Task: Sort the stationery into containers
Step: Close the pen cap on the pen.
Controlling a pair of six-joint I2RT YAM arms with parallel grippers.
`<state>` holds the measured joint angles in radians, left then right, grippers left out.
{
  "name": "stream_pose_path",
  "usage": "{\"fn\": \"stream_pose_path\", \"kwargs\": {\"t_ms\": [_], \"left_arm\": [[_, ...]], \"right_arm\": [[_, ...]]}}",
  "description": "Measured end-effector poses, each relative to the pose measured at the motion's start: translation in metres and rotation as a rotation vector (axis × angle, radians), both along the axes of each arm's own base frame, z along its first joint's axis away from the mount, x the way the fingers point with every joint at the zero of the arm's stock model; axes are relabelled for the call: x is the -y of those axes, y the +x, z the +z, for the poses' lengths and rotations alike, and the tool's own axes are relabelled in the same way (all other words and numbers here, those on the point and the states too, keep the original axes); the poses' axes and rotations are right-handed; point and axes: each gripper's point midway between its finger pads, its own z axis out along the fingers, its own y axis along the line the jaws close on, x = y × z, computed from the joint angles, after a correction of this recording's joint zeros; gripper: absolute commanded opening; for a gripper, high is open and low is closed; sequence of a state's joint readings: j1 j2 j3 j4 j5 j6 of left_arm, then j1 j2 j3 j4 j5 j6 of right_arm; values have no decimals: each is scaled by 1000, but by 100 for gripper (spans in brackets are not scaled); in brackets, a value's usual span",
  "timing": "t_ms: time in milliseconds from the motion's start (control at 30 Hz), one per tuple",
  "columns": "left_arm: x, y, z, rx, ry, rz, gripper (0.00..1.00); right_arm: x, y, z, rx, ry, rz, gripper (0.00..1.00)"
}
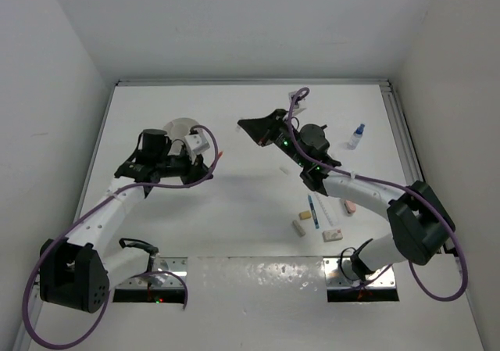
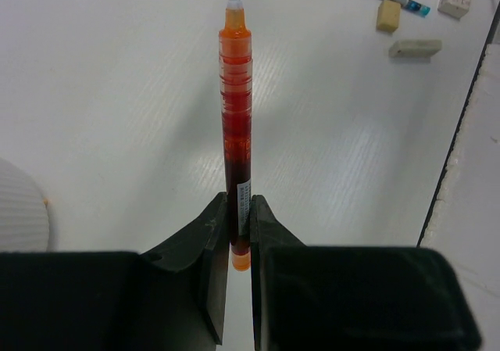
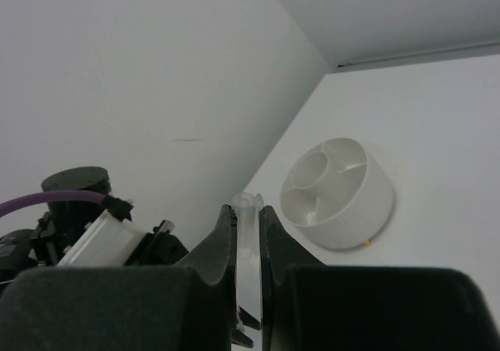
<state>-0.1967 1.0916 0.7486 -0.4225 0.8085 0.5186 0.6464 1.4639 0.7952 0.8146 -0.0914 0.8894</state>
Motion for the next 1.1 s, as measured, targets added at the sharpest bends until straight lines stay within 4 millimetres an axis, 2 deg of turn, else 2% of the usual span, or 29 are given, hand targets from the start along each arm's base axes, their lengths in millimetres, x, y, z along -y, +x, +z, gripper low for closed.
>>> {"fn": "stream_pose_path", "kwargs": {"t_ms": [133, 500, 833, 1100], "left_arm": [[1, 6, 5, -9, -23, 38, 0], [4, 26, 29, 60, -57, 88, 0], [5, 27, 29, 63, -58, 87, 0], [5, 28, 28, 64, -57, 86, 0]], "right_arm": [[-10, -8, 10, 36, 21, 15, 0], [-24, -16, 7, 98, -41, -23, 0], [-28, -17, 4, 132, -76, -57, 0], [-34, -8, 5, 149, -64, -73, 0]]}}
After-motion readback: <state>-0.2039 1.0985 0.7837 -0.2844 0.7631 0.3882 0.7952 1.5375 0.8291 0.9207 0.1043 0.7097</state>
